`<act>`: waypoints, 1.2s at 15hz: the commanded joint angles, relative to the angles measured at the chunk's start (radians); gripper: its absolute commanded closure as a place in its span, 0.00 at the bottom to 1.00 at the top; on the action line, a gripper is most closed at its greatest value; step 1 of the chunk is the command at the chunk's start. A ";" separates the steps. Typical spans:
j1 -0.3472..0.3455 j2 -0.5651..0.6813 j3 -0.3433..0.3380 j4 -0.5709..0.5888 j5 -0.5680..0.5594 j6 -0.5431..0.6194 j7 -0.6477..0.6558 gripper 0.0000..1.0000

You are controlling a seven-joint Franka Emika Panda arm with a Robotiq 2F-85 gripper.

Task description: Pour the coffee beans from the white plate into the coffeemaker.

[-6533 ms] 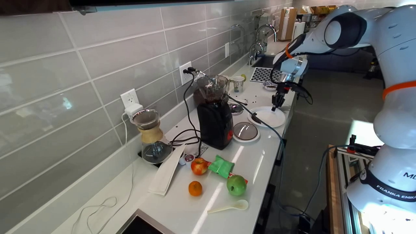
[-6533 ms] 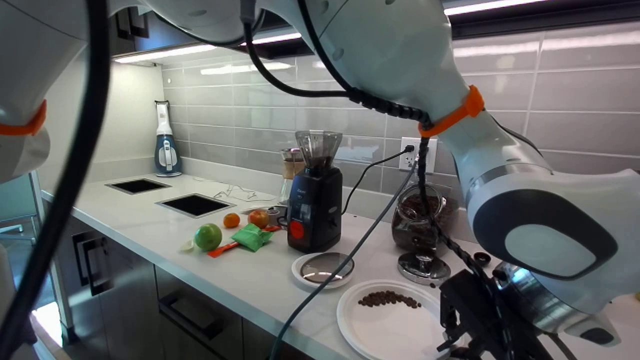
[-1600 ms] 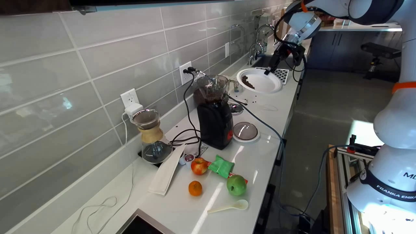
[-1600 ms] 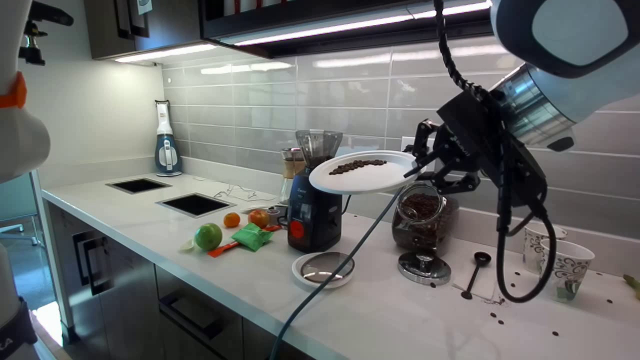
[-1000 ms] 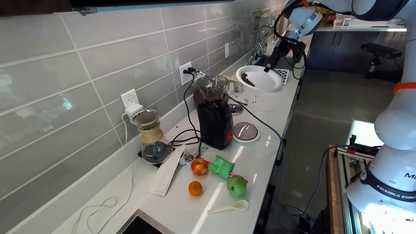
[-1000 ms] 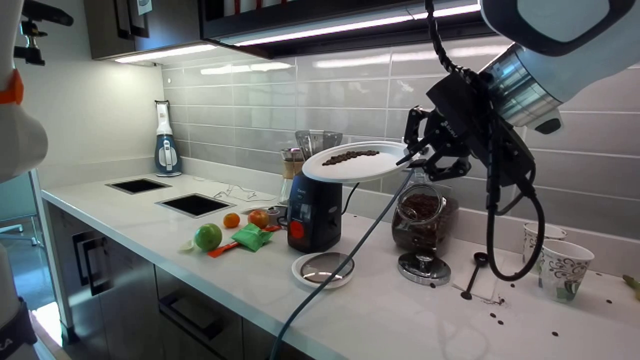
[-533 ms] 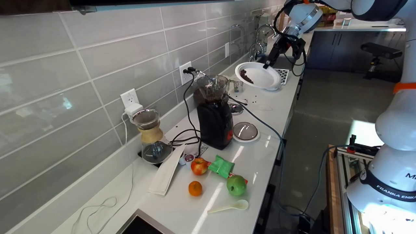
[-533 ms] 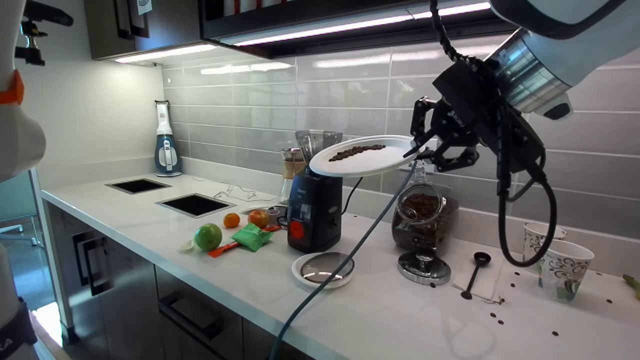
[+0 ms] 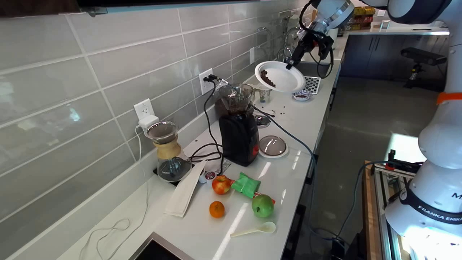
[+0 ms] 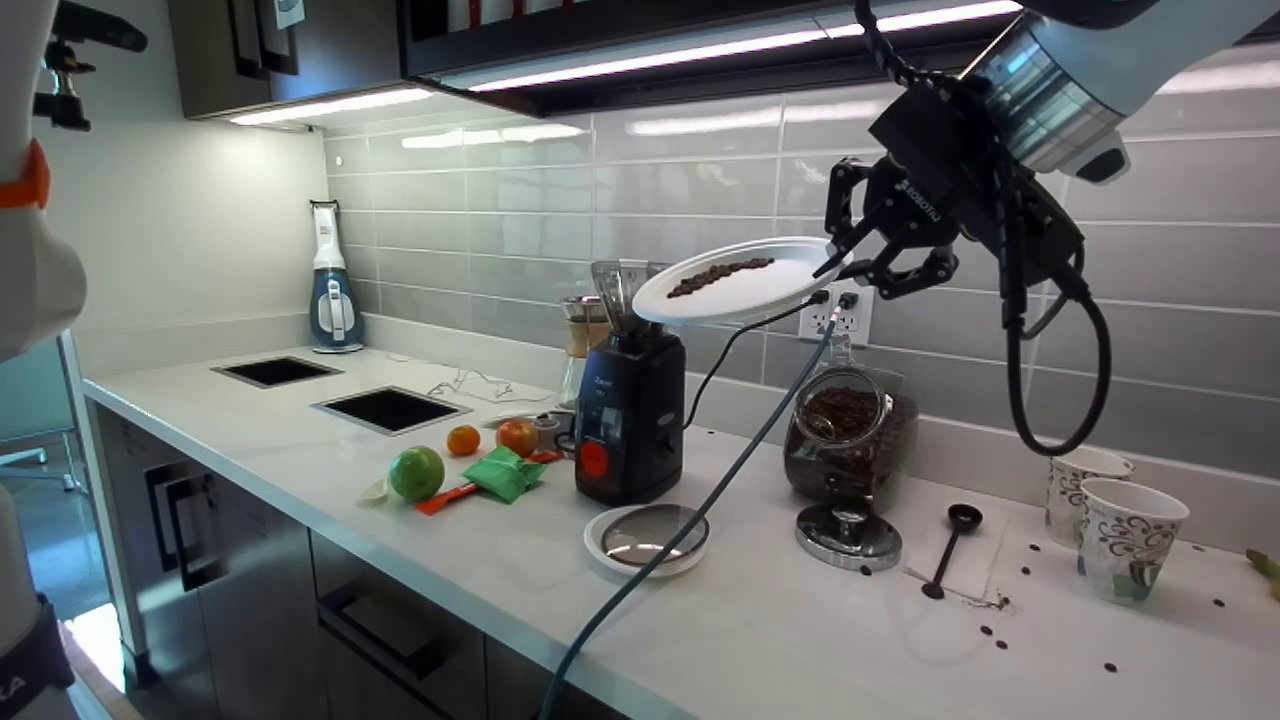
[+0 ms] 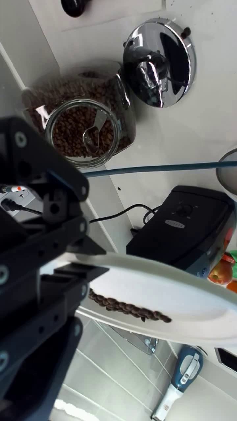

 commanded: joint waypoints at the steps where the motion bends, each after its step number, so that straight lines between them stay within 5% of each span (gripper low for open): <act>1: 0.024 -0.002 -0.016 0.009 0.071 0.005 -0.048 0.98; 6: 0.052 0.001 -0.023 0.008 0.145 0.010 -0.073 0.98; 18: 0.086 0.050 -0.056 0.044 0.205 0.010 0.224 0.98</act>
